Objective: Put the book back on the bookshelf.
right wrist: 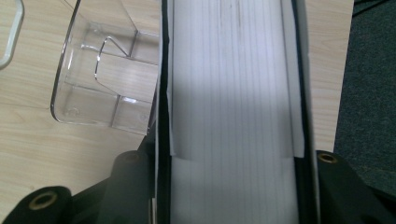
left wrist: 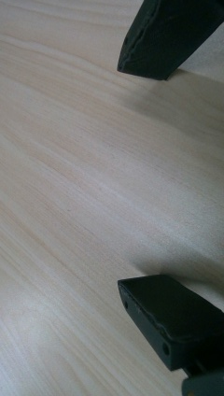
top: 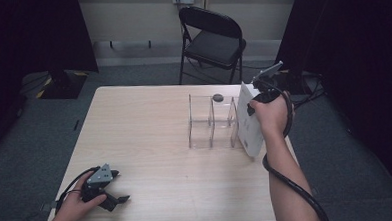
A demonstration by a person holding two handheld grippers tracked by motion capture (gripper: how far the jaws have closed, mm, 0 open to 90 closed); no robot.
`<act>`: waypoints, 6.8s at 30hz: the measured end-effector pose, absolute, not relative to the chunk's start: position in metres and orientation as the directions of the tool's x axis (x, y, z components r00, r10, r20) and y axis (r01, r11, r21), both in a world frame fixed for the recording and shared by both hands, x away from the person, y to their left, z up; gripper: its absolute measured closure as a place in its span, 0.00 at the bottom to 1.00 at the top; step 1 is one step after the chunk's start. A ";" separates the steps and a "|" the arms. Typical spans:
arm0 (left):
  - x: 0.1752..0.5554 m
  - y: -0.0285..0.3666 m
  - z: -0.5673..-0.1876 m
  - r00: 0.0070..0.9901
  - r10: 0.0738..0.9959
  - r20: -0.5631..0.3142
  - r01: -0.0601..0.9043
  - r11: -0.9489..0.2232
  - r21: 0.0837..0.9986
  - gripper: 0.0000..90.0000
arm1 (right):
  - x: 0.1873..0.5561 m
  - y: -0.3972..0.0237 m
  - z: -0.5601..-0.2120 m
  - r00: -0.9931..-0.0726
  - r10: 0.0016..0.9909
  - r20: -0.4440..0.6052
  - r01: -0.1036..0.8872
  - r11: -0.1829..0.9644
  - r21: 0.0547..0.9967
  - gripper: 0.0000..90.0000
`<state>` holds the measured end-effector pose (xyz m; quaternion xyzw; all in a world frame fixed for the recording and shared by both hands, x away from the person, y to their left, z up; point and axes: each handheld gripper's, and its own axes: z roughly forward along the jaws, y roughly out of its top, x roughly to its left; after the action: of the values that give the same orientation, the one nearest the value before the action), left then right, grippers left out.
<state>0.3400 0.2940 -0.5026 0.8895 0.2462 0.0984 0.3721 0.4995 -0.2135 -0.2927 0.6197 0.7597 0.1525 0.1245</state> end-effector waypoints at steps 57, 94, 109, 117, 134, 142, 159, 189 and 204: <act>0.339 0.294 -0.503 0.860 0.509 -0.012 0.366 -0.601 0.710 0.00 | 0.518 -0.212 -0.308 -0.185 0.982 0.030 0.907 0.159 0.389 0.47; 0.338 0.294 -0.503 0.860 0.510 -0.012 0.367 -0.602 0.709 0.00 | 0.490 -0.223 -0.303 -0.212 0.974 0.077 0.909 0.168 0.381 0.32; 0.338 0.294 -0.503 0.860 0.510 -0.012 0.366 -0.600 0.711 0.00 | 0.475 -0.226 -0.299 -0.236 0.969 0.073 0.889 0.185 0.419 0.27; 0.338 0.294 -0.503 0.860 0.510 -0.011 0.366 -0.601 0.710 0.00 | 0.470 -0.222 -0.299 -0.271 0.960 0.064 0.881 0.220 0.419 0.22; 0.339 0.294 -0.503 0.862 0.508 -0.008 0.359 -0.598 0.716 0.00 | 0.453 -0.228 -0.301 -0.339 0.940 0.044 0.855 0.288 0.431 0.22; 0.339 0.295 -0.503 0.862 0.507 -0.008 0.359 -0.598 0.717 0.00 | 0.442 -0.224 -0.310 -0.391 0.920 0.032 0.835 0.340 0.433 0.22; 0.339 0.294 -0.503 0.861 0.508 -0.008 0.359 -0.597 0.717 0.00 | 0.427 -0.217 -0.326 -0.419 0.906 0.056 0.820 0.351 0.453 0.23; 0.338 0.294 -0.504 0.860 0.510 -0.011 0.361 -0.593 0.719 0.00 | 0.410 -0.201 -0.347 -0.491 0.867 0.087 0.780 0.393 0.487 0.21; 0.338 0.295 -0.503 0.862 0.507 -0.012 0.361 -0.597 0.716 0.00 | 0.405 -0.182 -0.371 -0.544 0.833 0.099 0.757 0.437 0.486 0.21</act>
<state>0.3385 0.2945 -0.5035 0.8884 0.2443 0.0968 0.3763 0.4045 -0.1822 -0.3706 0.4711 0.8440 0.2443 0.0779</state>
